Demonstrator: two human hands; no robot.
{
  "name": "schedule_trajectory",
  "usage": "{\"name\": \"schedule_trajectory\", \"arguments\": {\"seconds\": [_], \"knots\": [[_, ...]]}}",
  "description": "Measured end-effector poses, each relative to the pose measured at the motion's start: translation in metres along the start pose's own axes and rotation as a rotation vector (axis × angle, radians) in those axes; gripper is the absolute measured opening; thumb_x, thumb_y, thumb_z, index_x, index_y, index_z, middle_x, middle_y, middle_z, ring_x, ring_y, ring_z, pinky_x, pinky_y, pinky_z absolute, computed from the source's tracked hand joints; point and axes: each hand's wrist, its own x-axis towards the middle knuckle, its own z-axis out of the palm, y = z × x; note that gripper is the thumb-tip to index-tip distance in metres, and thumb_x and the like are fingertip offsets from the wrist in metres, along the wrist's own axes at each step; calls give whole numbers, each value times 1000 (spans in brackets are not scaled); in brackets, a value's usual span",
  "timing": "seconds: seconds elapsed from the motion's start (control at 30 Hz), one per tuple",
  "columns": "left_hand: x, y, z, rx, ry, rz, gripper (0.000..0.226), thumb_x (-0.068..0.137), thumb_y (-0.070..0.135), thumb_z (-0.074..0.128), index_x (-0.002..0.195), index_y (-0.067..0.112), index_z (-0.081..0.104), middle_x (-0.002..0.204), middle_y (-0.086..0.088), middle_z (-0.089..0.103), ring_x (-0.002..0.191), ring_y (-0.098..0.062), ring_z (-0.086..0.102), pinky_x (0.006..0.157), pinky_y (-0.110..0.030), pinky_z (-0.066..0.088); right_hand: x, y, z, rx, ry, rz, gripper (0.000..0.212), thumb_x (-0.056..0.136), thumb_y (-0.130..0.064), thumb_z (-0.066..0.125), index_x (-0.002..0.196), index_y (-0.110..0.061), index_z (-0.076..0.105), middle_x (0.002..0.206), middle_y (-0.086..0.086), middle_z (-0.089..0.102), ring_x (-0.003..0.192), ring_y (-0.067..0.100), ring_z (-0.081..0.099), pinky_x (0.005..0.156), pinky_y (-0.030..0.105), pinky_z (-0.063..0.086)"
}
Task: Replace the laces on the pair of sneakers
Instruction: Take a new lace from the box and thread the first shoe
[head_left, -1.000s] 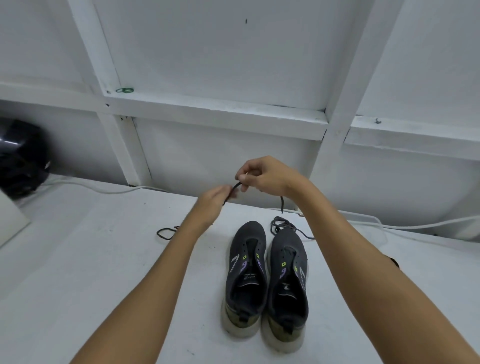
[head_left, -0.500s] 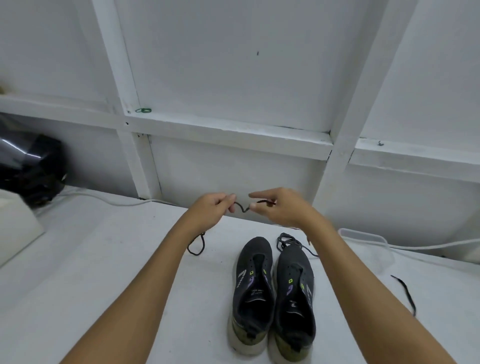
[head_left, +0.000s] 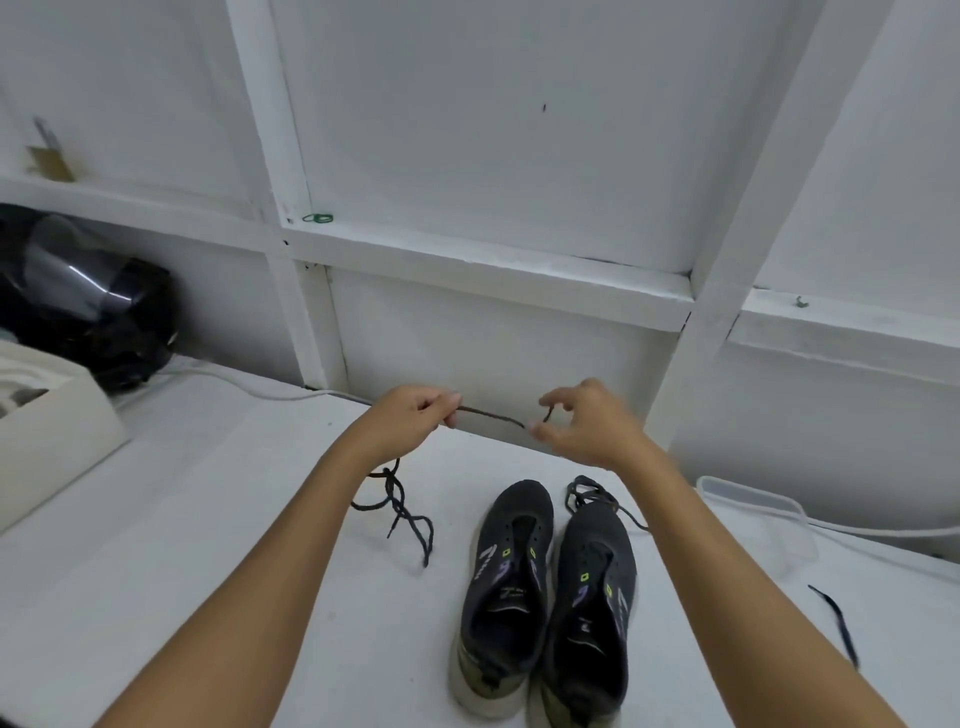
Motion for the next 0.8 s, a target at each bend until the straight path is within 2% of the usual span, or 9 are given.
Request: {"name": "schedule_trajectory", "arguments": {"seconds": [0.1,0.2,0.27,0.33,0.43,0.5,0.67,0.73,0.8], "knots": [[6,16,12,-10,-43,51,42,102,48,48,79,21,70,67,7,47,65,-11,45,66,-30,37,-3,-21,-2,80,-13,-177,46,90,-58,65,134,-43,60,109,-4,53,98,13,56,91,34,48],[11,26,17,-21,-68,94,43,101,52,48,77,23,68,69,0,47,65,-14,43,68,-34,36,-2,-34,-3,109,-44,-274,25,97,-46,62,108,-28,75,90,-2,62,90,20,59,82,36,49],[10,28,14,-46,-62,85,44,101,51,48,72,23,66,67,3,48,62,-11,42,65,-31,36,3,-35,-4,156,-67,-269,22,101,-37,58,92,-22,72,90,1,65,88,22,60,81,36,48],[7,24,7,-52,-44,61,45,101,51,49,70,23,65,66,5,46,60,-10,41,63,-28,36,9,-30,-6,203,-30,-204,23,102,-33,55,87,-23,69,83,1,65,81,20,58,74,33,46],[4,2,-8,-36,2,-14,45,100,53,50,71,21,64,66,6,47,65,-13,44,66,-29,38,21,-13,-20,291,211,29,29,100,-31,54,83,-13,69,64,-2,58,68,21,54,58,27,38],[2,-16,-17,30,9,-60,44,99,55,51,72,23,67,69,6,51,70,-14,50,69,-31,40,24,1,-27,337,276,139,30,97,-27,54,80,-7,69,60,1,59,62,22,54,54,26,36],[2,-39,-24,176,-142,-82,25,97,48,56,85,32,71,74,8,61,67,-10,53,68,-29,44,13,-9,-24,248,-5,98,25,91,-31,61,78,-16,76,58,-3,54,56,15,46,57,25,38],[2,-45,-24,280,-163,-110,20,97,45,58,87,32,70,79,8,65,72,-10,59,68,-27,46,5,-20,-25,321,-70,89,25,92,-35,63,78,-21,78,62,-3,53,63,16,48,63,28,41],[1,-53,-27,303,-167,-123,17,97,38,59,89,28,70,81,8,68,75,-11,65,71,-29,49,0,-26,-26,316,-102,92,31,93,-49,62,88,-24,80,76,0,65,80,20,60,75,32,48]]}}
